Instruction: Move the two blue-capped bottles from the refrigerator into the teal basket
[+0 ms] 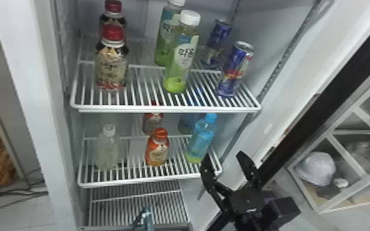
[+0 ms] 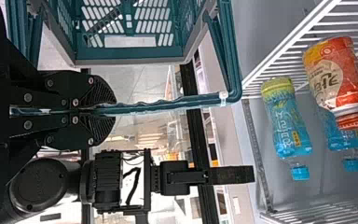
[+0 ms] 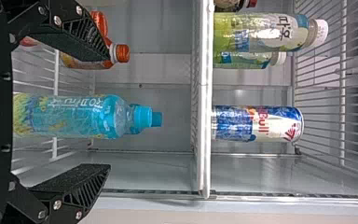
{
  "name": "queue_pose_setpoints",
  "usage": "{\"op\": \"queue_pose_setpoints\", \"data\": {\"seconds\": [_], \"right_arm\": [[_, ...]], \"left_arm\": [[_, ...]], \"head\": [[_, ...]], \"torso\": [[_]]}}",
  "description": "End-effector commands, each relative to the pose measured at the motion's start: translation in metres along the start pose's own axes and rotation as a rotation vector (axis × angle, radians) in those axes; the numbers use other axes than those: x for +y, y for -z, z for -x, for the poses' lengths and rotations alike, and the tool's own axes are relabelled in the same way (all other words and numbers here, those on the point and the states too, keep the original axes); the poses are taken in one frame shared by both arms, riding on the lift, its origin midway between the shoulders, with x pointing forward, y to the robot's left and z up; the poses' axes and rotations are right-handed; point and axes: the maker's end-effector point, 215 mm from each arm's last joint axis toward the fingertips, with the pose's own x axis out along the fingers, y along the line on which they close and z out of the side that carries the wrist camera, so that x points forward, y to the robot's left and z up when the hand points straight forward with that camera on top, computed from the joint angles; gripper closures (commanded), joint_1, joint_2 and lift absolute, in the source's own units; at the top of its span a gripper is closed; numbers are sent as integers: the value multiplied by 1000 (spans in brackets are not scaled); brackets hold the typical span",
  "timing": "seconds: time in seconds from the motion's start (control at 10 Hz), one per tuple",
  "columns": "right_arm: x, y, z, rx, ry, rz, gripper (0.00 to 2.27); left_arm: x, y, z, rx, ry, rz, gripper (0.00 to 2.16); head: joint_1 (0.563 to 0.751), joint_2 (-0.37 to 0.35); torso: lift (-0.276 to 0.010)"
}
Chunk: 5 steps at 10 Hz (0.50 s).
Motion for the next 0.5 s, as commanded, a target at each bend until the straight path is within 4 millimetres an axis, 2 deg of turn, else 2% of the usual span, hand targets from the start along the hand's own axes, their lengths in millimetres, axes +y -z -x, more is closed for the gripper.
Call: {"op": "queue_pose_setpoints", "data": {"seconds": [0.0,0.4], "right_arm": [[0,0,0,0,0,-1,213],[0,-1,0,-3,0,0,213]], "left_arm": [[0,0,0,0,0,0,1108],[-1,-1,0,-3,3,0,1108]], "head": [[695,-350],[695,-350]], "torso": [[-136],[-136]]}}
